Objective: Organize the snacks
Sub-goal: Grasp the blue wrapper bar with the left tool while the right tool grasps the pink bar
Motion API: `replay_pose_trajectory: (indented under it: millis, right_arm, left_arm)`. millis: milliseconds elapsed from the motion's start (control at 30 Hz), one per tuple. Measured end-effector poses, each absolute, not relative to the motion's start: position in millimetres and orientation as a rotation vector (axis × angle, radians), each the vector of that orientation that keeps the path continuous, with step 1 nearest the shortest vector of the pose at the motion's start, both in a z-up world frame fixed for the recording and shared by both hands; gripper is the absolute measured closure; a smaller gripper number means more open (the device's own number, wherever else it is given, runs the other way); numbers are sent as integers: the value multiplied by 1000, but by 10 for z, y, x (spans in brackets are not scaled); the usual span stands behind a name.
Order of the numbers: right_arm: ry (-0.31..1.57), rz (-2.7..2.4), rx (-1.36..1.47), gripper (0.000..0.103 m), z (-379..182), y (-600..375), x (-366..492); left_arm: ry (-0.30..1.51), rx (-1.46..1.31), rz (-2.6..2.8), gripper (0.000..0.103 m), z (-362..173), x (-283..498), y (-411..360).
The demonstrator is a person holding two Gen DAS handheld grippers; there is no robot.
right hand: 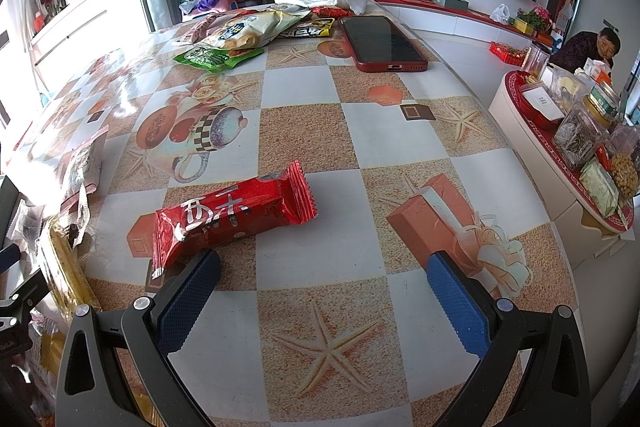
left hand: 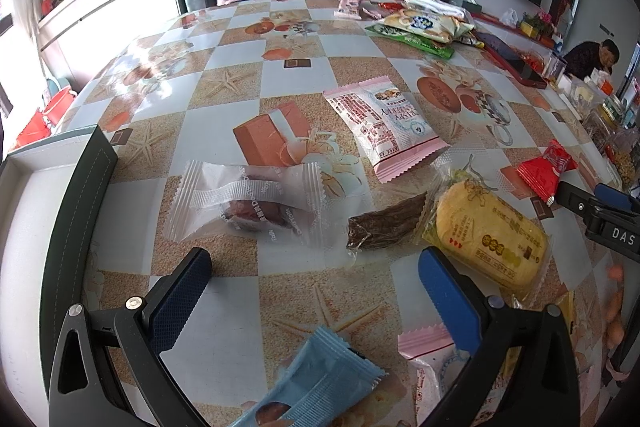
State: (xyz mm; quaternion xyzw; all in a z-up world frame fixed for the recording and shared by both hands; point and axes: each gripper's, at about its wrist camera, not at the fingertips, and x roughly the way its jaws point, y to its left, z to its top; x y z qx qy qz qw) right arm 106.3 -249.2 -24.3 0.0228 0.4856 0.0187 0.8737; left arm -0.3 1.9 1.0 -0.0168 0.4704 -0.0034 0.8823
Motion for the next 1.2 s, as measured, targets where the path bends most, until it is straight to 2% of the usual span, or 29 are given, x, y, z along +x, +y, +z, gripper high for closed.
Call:
replay_pose_trajectory:
  millis: [100,167,233,300,500,833,1067,1100,1167,1200]
  right_arm:
    - [1054,64,35,0,-229,-2533,1112]
    - [1169,100,78,0,-201,-2578,1118]
    - [1156,214,164,0,7,-2661,1009]
    - [1081,331,118,0,244,-2627,800]
    - [1067,578,-271,0,313,-2149,74]
    - [1140,607,-340,0,-4,-1838,-69]
    - [1135,667,-411,2,-10,-1603,-149]
    - [1138,669,-415,3,4,-1587,-163]
    - [1143,663,-406,13,30,-1580,-170]
    - [1140,657,-397,31,70,-1589,-181]
  left_arm:
    - [932,-57,-4,0,152,-139,98]
    - [873,-70,-45,0,363,-325,158]
    - [820,-47,-80,0,560,-518,226]
    - [829,3,-120,0,630,-685,305]
    - [909,160,-157,0,420,-981,280]
    - [1006,353,-181,0,82,-775,-102]
    - [1046,178,-205,0,-117,-563,77]
    - [1047,179,-204,0,-133,-542,59]
    - [1084,165,-192,0,-143,-592,97]
    - [1094,169,-191,2,-152,-586,71]
